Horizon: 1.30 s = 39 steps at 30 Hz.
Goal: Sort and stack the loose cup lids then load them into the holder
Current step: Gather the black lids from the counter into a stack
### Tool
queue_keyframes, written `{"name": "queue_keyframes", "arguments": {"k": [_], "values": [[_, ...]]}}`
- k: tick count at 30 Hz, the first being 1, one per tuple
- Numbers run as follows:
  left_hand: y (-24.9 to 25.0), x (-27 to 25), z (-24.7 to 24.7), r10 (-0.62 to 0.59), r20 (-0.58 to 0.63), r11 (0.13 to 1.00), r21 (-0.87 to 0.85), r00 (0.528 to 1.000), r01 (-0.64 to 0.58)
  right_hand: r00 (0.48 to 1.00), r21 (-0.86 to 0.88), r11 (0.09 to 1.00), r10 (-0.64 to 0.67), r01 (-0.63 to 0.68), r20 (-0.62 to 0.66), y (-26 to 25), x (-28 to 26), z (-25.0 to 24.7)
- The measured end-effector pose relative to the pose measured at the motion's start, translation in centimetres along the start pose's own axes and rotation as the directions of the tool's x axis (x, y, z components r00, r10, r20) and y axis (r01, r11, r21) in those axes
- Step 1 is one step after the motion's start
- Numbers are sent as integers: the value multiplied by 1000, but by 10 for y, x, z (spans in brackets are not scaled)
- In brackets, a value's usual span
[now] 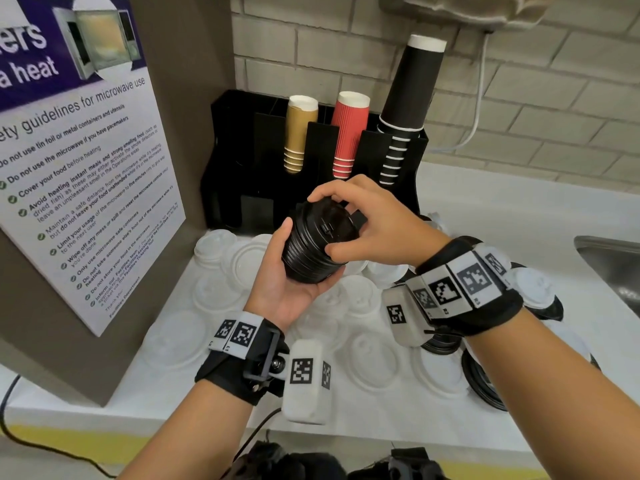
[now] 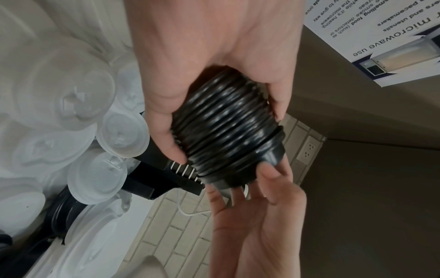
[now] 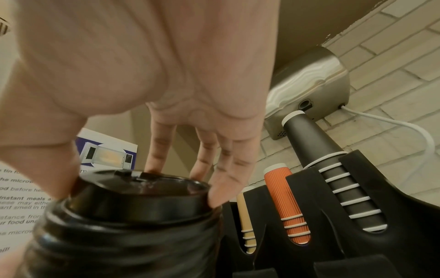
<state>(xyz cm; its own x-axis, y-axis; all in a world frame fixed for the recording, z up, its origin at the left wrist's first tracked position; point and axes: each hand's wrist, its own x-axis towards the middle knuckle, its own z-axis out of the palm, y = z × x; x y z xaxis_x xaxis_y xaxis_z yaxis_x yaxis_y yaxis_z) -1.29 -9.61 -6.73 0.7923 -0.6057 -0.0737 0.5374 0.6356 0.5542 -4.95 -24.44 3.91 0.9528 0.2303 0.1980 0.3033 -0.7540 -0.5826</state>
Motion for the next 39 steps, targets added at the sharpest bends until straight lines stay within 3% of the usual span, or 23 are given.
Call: {"name": "queue_keyframes", "arguments": {"k": [7, 10, 12, 14, 17, 19, 21, 24, 26, 29, 32, 35, 39], "values": [[4, -1, 1, -14, 9, 1000, -5, 1000, 14, 999, -19, 1000, 2, -1, 32, 1, 5, -1], [9, 0, -2, -4, 44, 1000, -30, 999, 6, 999, -7, 1000, 18, -18, -49, 6, 3, -12], [13, 1, -5, -5, 57, 999, -53, 998, 8, 987, -44, 993, 101, -107, -129, 17, -1, -25], [18, 3, -9, -12, 68, 998, -66, 998, 17, 961, -116, 959, 245, -260, -129, 31, -9, -38], [22, 7, -13, -23, 83, 996, -84, 996, 30, 861, -409, 800, 505, -439, 64, 53, -25, -46], [24, 9, -13, -27, 108, 997, -73, 994, 35, 743, -601, 687, 633, -407, 220, 63, -37, -40], [24, 10, -13, -38, 130, 998, -53, 991, 45, 684, -638, 672, 666, -376, 297, 69, -50, -30], [24, 14, -12, -45, 124, 998, -44, 991, 51, 692, -593, 717, 636, -366, 342, 72, -63, -15], [23, 16, -9, -45, 126, 999, -19, 991, 48, 670, -644, 702, 638, -304, 379, 73, -68, -8], [22, 18, -6, -62, 145, 998, 8, 987, 62, 629, -827, 561, 654, -32, 420, 73, -73, -1], [20, 19, -3, -92, 199, 996, 28, 976, 88, 651, -891, 431, 638, 140, 411, 78, -80, 6], [18, 22, 1, -112, 227, 994, 38, 968, 106, 668, -902, 378, 618, 211, 415, 84, -85, 13], [15, 25, 4, -108, 214, 994, -2, 971, 111, 670, -884, 419, 597, 208, 441, 89, -83, 12]]}}
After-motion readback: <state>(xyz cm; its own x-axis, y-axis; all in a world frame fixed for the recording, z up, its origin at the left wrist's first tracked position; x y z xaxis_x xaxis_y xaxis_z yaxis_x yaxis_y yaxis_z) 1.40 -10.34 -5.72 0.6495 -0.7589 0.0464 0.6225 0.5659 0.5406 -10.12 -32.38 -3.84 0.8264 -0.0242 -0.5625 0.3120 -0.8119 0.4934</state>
